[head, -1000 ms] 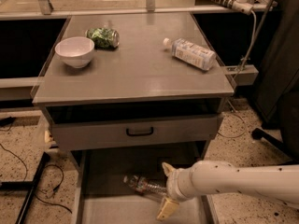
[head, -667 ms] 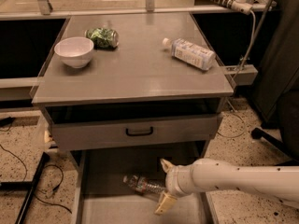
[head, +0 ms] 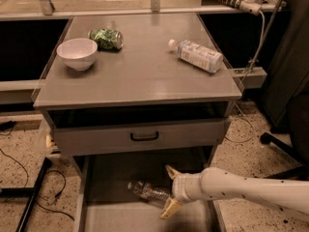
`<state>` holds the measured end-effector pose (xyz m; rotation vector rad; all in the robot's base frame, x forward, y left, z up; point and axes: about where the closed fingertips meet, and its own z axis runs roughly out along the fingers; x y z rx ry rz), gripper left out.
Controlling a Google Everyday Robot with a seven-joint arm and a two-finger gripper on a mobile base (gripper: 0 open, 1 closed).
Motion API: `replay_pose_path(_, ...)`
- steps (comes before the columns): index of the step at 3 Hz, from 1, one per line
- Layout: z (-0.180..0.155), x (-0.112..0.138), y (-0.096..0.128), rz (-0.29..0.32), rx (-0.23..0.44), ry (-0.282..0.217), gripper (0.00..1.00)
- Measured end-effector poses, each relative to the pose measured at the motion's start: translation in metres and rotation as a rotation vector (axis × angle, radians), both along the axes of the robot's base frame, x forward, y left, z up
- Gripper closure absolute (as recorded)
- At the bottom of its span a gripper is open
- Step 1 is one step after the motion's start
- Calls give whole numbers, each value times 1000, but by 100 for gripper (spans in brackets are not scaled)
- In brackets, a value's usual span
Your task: Pick water bottle from middle drawer and place on counter
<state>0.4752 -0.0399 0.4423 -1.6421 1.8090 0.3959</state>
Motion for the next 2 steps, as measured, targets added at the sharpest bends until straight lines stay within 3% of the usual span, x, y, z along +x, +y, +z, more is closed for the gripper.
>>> replay_pose_path(2,-50,-6,3,20,17,41,0)
